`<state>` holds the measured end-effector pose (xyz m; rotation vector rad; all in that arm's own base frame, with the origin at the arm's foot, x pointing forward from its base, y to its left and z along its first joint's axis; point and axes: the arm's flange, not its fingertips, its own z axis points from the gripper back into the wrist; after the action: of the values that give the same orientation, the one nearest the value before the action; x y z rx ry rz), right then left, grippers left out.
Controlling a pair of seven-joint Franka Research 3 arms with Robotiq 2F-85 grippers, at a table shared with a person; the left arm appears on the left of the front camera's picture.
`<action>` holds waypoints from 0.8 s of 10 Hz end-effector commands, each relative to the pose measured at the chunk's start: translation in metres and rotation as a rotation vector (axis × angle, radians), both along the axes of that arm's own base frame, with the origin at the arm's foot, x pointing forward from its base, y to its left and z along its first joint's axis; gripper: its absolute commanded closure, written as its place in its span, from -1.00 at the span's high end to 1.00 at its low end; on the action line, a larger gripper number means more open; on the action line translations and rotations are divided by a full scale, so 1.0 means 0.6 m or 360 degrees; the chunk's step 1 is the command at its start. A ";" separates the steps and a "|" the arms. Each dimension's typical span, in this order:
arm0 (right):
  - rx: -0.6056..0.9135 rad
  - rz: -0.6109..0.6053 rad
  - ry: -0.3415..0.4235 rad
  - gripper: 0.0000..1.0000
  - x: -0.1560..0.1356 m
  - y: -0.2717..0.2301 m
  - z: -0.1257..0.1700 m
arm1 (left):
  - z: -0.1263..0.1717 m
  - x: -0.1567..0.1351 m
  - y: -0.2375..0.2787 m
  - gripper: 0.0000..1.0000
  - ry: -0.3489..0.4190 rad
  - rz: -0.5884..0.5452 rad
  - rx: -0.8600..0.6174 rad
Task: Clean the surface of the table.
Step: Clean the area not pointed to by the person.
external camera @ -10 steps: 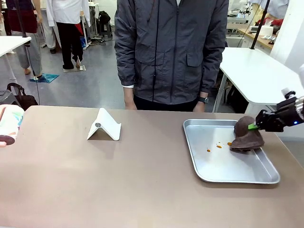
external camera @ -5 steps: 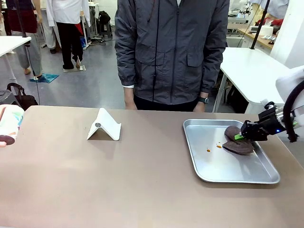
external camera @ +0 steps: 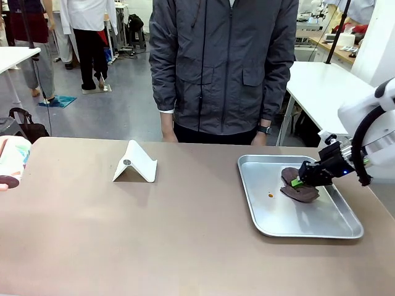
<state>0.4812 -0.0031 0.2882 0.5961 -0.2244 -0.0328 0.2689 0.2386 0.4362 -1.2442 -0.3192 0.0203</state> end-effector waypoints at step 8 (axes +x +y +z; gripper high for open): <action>0.0014 0.0403 0.0083 -0.86 -0.046 0.165 -0.031 | 0.002 -0.005 -0.003 -0.55 -0.0002 -0.0001 -0.0002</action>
<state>0.4665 0.0914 0.2830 0.6547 -0.1199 0.1632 0.2689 0.2386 0.4362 -1.2442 -0.3193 0.0207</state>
